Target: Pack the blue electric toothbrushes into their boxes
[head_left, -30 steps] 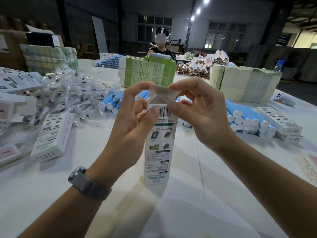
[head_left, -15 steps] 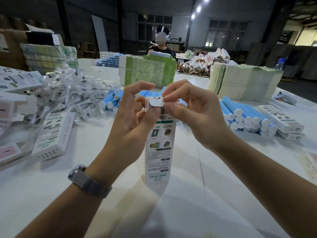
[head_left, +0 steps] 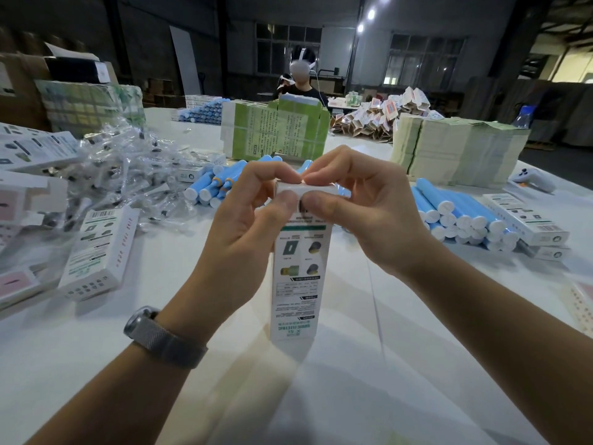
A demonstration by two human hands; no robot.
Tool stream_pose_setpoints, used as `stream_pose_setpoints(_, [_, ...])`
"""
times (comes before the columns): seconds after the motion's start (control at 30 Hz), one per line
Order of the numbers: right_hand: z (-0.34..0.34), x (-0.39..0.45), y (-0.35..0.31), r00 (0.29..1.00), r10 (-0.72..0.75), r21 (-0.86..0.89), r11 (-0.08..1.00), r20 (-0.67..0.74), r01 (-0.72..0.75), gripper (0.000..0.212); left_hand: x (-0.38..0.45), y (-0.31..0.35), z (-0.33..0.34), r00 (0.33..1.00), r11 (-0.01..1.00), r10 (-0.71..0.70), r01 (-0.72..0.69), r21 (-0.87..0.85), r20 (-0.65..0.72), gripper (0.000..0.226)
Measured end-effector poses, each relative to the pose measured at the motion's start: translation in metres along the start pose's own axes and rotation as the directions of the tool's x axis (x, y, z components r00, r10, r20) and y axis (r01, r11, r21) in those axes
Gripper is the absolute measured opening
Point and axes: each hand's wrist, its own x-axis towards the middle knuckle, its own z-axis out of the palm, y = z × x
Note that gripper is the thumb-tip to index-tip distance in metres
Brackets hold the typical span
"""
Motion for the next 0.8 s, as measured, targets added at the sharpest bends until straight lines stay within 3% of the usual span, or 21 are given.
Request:
stream_pose_setpoints(0.2, [0.006,-0.002,-0.001,0.997,-0.002,-0.072,0.997,-0.077,-0.003,0.006,0.000,-0.007,0.005,0.996,0.996,0.091,-0.091,0.026,0.001,0.013])
stream_pose_setpoints(0.37, [0.009,0.000,-0.005,0.988,-0.045,-0.146,0.989,-0.146,0.023,0.010,0.000,-0.012,0.007,0.988,0.989,0.143,-0.144,0.019,0.050,0.022])
stream_pose_setpoints(0.57, [0.006,0.003,-0.012,0.989,-0.081,-0.177,0.982,-0.121,0.059,0.016,0.000,-0.014,0.003,0.981,0.983,0.173,-0.178,0.049,0.091,0.030])
stream_pose_setpoints(0.8, [0.008,0.005,-0.019,0.988,0.010,-0.157,0.987,-0.154,-0.035,0.016,0.000,-0.012,0.003,0.982,0.975,0.170,-0.179,0.134,0.076,0.025])
